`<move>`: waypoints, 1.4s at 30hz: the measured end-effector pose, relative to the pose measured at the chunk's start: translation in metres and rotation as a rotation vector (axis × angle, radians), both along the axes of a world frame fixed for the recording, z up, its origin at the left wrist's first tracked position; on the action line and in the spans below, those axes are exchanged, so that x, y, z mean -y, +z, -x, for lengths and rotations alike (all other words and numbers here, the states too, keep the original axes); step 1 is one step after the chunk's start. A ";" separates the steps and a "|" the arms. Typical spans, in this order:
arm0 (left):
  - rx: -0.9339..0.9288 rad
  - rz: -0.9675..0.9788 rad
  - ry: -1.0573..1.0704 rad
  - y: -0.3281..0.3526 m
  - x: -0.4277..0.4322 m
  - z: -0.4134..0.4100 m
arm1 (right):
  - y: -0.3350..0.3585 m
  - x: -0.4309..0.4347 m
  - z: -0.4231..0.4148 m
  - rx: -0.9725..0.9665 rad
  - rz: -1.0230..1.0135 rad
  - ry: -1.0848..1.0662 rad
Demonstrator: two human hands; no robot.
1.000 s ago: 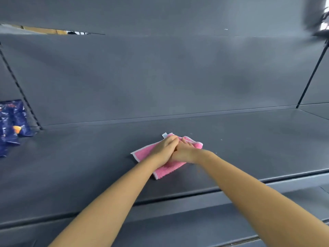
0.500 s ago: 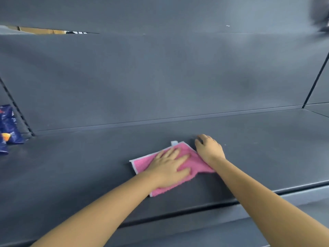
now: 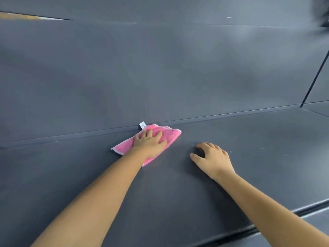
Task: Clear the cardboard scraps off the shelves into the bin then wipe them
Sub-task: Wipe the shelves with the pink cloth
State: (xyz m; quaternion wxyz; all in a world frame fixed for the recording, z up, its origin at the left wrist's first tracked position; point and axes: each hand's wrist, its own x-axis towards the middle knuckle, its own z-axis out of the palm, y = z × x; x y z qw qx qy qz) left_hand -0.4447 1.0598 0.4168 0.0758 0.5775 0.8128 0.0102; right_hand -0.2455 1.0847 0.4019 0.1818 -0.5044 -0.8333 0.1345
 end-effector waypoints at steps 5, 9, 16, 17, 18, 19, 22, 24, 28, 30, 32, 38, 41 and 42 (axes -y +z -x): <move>0.009 0.030 -0.182 0.001 0.050 -0.029 | 0.002 0.003 0.000 0.048 -0.018 -0.022; 0.000 0.049 -0.278 -0.002 0.116 -0.045 | 0.006 0.010 0.002 0.102 -0.050 -0.022; -0.006 0.071 -0.335 -0.003 0.175 -0.037 | 0.006 0.017 0.002 0.173 -0.063 -0.014; -0.003 0.065 -0.328 -0.003 0.174 -0.033 | 0.006 0.017 0.004 0.179 -0.063 -0.016; -0.002 0.060 -0.317 -0.004 0.173 -0.028 | 0.006 0.018 0.005 0.187 -0.063 -0.020; -0.001 0.059 -0.300 -0.004 0.172 -0.023 | 0.007 0.019 0.006 0.194 -0.063 -0.025; 0.003 0.061 -0.216 -0.004 0.165 0.000 | 0.008 0.021 0.007 0.206 -0.065 -0.038; 0.017 0.054 -0.151 -0.002 0.157 0.013 | 0.008 0.022 0.007 0.201 -0.064 -0.049; 0.019 0.032 -0.110 0.002 0.149 0.016 | 0.013 0.025 0.012 0.242 -0.073 -0.086; 0.021 0.027 -0.125 0.002 0.155 0.010 | 0.014 0.032 0.027 0.257 -0.081 -0.072; 0.020 0.018 -0.144 0.001 0.166 0.007 | 0.013 0.045 0.052 0.233 -0.081 -0.008; 0.022 0.024 -0.109 -0.001 0.188 0.027 | 0.011 0.068 0.086 0.209 -0.089 0.077; 0.019 0.024 -0.048 0.001 0.181 0.045 | 0.012 0.070 0.083 0.218 -0.077 0.069; 0.017 0.025 -0.037 0.001 0.178 0.048 | 0.012 0.071 0.085 0.225 -0.076 0.073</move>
